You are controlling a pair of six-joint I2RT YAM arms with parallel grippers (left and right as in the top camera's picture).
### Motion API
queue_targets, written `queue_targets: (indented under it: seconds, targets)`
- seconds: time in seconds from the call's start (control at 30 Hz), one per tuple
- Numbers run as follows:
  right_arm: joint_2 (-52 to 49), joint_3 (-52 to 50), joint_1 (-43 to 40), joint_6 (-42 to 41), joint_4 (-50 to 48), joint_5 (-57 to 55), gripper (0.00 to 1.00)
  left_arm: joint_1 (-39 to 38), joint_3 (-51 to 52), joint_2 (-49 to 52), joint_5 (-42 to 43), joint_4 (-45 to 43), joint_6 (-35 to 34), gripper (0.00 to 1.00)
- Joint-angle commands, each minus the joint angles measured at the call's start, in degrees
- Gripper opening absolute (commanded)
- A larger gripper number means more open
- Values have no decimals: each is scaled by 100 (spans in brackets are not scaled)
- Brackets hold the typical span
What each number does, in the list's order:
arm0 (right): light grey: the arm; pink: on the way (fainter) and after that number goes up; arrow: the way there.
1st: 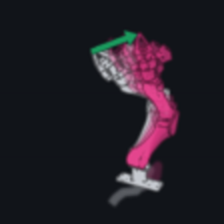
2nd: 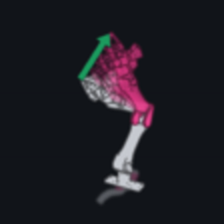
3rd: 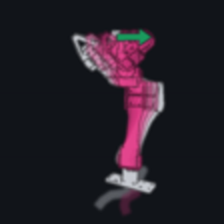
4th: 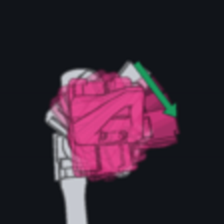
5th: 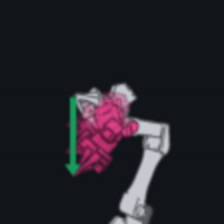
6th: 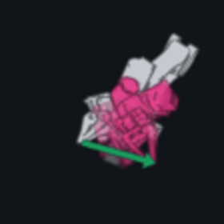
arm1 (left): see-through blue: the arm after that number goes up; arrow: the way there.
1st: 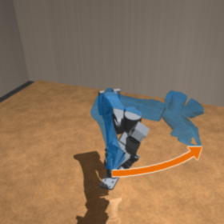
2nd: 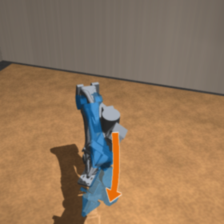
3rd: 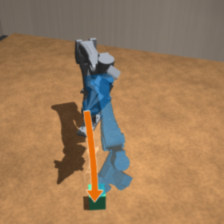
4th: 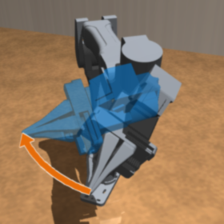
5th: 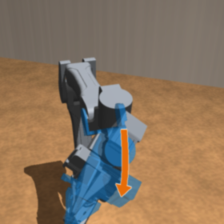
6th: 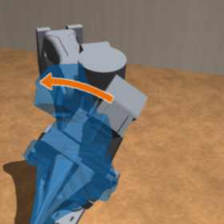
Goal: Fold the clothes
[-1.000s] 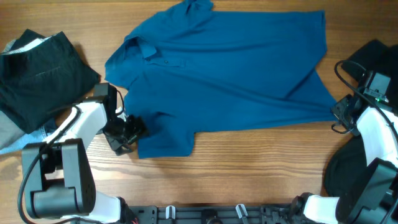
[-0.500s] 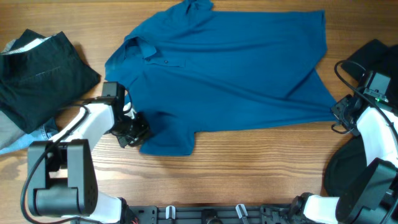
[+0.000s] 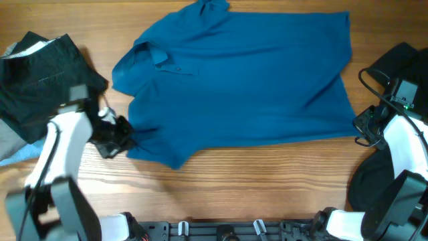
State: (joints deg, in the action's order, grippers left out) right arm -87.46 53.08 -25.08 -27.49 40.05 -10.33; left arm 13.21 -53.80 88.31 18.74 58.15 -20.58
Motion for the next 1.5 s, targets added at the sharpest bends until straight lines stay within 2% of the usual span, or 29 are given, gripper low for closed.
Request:
queue_targets:
  seconds: [0.0,0.33,0.73,1.0,1.13,1.27,1.47]
  targets:
    - [181,120,-57,50,133,9,4,496,-184,-782,-166,227,264,4]
    - [896,352,-385,13,1226,-146,4,1141,-184,-1572,33,684,369,4]
    - [2184,1274,-426,260,1182,-127,4,1141,-232,-1635,505,688,380,4]
    - [2103,1558,-426,717,835,146,4,1139,-1102,-1740,573,612,431,4]
    - [1930,1554,-424,719,975,142,4,1130,-1139,-1729,1025,380,411,4]
    - [1609,1554,-424,859,1016,153,4,1058,-1137,-1729,1038,144,321,4]
    - [828,1554,-424,1263,990,745,4,616,-1137,-1635,1038,-398,17,4]
